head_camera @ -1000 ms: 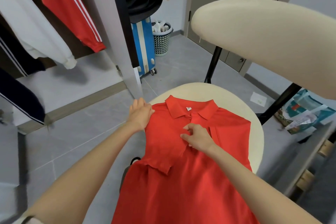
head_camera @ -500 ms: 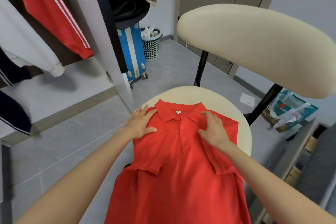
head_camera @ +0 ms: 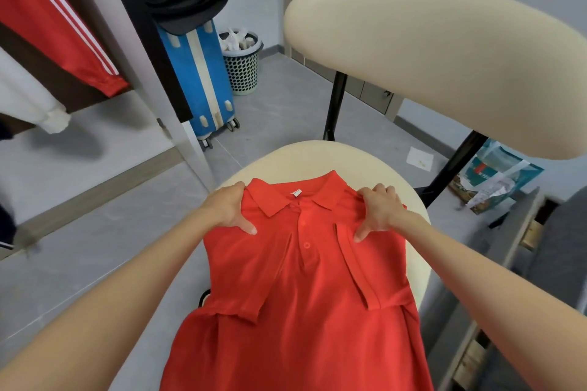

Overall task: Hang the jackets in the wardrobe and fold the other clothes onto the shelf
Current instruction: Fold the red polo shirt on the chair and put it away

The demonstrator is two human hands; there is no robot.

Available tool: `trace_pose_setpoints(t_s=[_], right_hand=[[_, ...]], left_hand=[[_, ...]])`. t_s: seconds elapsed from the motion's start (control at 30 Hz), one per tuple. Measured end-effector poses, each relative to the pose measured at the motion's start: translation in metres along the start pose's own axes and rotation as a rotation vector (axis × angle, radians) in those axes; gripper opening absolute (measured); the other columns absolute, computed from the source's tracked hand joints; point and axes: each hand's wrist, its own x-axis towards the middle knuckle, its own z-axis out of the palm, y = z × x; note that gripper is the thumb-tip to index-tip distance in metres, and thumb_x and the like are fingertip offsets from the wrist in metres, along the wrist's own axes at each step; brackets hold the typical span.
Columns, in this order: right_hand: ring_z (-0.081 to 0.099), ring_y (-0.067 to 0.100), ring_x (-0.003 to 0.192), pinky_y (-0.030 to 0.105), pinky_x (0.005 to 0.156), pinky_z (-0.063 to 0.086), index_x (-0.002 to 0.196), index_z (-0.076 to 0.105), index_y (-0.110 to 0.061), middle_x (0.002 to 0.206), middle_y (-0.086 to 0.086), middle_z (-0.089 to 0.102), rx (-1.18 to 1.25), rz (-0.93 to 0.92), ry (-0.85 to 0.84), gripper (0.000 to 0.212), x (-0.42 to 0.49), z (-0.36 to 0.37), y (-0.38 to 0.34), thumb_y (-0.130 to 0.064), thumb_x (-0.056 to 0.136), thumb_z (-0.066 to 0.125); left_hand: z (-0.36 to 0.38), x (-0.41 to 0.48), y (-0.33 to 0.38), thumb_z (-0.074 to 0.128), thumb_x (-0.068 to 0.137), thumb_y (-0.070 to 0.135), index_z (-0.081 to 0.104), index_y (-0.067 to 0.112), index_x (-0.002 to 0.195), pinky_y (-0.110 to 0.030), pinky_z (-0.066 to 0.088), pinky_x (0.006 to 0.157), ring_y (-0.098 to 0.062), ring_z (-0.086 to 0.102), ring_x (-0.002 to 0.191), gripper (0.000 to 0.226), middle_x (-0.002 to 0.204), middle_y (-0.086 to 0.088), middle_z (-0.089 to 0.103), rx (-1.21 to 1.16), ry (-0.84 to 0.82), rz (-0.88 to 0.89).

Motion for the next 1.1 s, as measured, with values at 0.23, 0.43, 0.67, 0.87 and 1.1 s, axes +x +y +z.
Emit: trace_pose_setpoints(t_s=[0.23,0.43,0.67,0.87,1.1], right_hand=[[0.042,0.025,0.106,0.039,0.087,0.031,0.108,0.053,-0.014,0.108,0.001,0.049,0.02,-0.085,-0.094,0.063,0.001,-0.009,-0.005,-0.037,0.06,0.088],[0.058,0.029,0.105,0.038,0.088,0.05,0.115,0.055,-0.01,0.111,0.009,0.062,0.091,-0.146,-0.095,0.06,-0.006,-0.014,-0.003,-0.025,0.066,0.085],[0.06,0.032,0.094,0.033,0.067,0.045,0.094,0.065,-0.015,0.097,0.01,0.065,0.075,-0.17,0.223,0.021,0.009,-0.047,0.0,-0.017,0.074,0.068],[0.061,0.039,0.09,0.034,0.062,0.038,0.09,0.06,-0.019,0.093,0.013,0.065,0.092,-0.093,0.502,0.017,0.034,-0.067,0.002,-0.009,0.077,0.054],[0.059,0.039,0.088,0.034,0.06,0.035,0.088,0.056,-0.019,0.088,0.009,0.066,0.169,-0.11,0.628,0.017,0.022,-0.062,0.013,-0.007,0.076,0.053]], left_hand=[[-0.008,-0.003,0.002,0.086,0.065,0.04,0.057,0.01,0.122,-0.038,0.049,0.092,-0.026,0.058,0.108,0.071,0.119,-0.007,0.063,0.019,-0.013,0.006],[-0.014,-0.011,0.004,0.077,0.075,0.044,0.041,0.018,0.066,-0.029,0.038,0.06,-0.016,0.048,0.068,0.045,0.069,0.004,0.048,0.18,-0.012,-0.008],[-0.05,0.009,0.024,0.067,0.086,0.043,0.046,0.017,0.071,-0.031,0.041,0.066,-0.028,0.061,0.087,0.036,0.088,-0.005,0.063,0.29,0.228,0.01],[-0.071,0.038,0.045,0.059,0.091,0.029,0.059,0.013,0.087,-0.035,0.04,0.067,-0.035,0.064,0.094,0.017,0.095,-0.011,0.065,0.338,0.465,-0.002],[-0.062,0.022,0.048,0.054,0.085,0.011,0.045,0.02,0.072,-0.033,0.034,0.059,-0.037,0.063,0.081,0.018,0.08,-0.011,0.065,0.203,0.624,0.081]])
